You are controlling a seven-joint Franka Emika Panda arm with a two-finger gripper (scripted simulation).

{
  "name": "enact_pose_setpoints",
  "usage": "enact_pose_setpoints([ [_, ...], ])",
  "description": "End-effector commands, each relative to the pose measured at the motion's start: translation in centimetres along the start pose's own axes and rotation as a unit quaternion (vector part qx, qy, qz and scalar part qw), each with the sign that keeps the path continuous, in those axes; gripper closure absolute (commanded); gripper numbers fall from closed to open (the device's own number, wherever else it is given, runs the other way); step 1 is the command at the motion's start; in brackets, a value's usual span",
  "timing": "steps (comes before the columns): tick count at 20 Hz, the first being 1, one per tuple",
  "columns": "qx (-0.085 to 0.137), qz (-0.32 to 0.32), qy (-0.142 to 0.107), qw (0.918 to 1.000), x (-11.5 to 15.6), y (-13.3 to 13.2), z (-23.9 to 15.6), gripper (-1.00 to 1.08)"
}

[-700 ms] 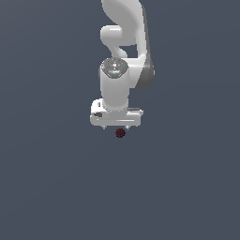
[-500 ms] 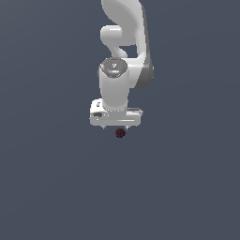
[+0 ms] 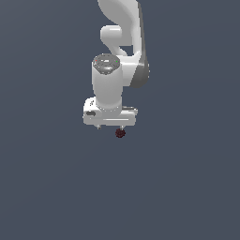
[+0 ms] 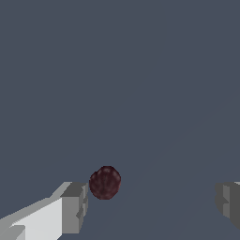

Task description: Pick up the object and move it to a goal position.

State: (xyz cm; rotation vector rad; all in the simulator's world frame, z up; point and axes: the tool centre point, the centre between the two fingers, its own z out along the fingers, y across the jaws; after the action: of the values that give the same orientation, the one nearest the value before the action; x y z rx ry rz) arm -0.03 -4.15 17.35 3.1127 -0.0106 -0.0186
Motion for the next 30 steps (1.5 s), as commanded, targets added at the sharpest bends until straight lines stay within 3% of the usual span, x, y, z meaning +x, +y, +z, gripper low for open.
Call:
enact_pose_setpoints([
  [1, 0.000, 0.002, 0.000, 1.0000, 0.0, -0.1, 0.1, -0.92],
  [11, 0.004, 0.056, 0.000, 0.9984, -0.7, -0.8, 1.3, -0.92],
  [17, 0.008, 0.119, 0.000, 0.9928, -1.5, -1.6, 2.7, -0.92],
  [23, 0.011, 0.198, 0.000, 0.9802, -2.5, -2.4, 4.4, -0.92],
  [30, 0.014, 0.289, -0.001, 0.9573, -3.9, -3.3, 6.3, -0.92],
])
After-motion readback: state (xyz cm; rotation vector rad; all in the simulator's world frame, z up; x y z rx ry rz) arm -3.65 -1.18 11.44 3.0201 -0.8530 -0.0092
